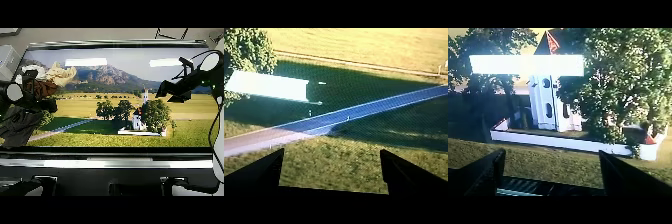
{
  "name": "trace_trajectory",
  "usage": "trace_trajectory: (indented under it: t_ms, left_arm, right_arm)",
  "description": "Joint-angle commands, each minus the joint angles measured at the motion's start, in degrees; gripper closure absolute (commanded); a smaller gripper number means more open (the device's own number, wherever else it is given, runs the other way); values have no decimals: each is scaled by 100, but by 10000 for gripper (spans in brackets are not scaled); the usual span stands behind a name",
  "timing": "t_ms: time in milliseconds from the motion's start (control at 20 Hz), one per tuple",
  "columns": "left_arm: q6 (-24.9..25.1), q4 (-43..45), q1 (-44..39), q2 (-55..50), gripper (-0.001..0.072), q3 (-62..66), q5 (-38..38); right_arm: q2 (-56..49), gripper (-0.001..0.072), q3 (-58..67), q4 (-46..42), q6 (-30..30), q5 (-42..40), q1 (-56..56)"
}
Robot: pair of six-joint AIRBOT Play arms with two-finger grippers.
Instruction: Fold the clothes and pants, and hang the long-sleeved shirts on hangers.
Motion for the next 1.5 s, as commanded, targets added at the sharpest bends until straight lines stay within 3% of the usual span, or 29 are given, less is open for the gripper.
trace_trajectory:
  t_ms: [0,500,600,850,1050,1300,1450]
  left_arm:
    - [2,0,7,2,-4,-2,0]
    - [2,0,7,2,-4,-2,0]
    - [-22,-2,7,2,-4,-2,22]
    - [-120,-68,-7,-188,-4,-4,1711]
    - [-1047,-153,-7,-542,-4,-2,2636]
    - [-1178,-144,26,-1351,-4,0,3877]
    - [-1895,-922,459,-2315,-5,570,5217]
  right_arm:
    - [-4,48,-2,0,2,0,7]
    - [-4,48,-4,0,2,-2,7]
    - [-4,49,-2,0,24,-527,7]
    - [-4,48,-2,-4,22,-1801,7]
    - [-7,49,-2,-9,17,-2743,7]
    - [-11,49,-4,-98,-442,-3217,7]
    - [-11,49,-4,-105,-450,-3204,7]
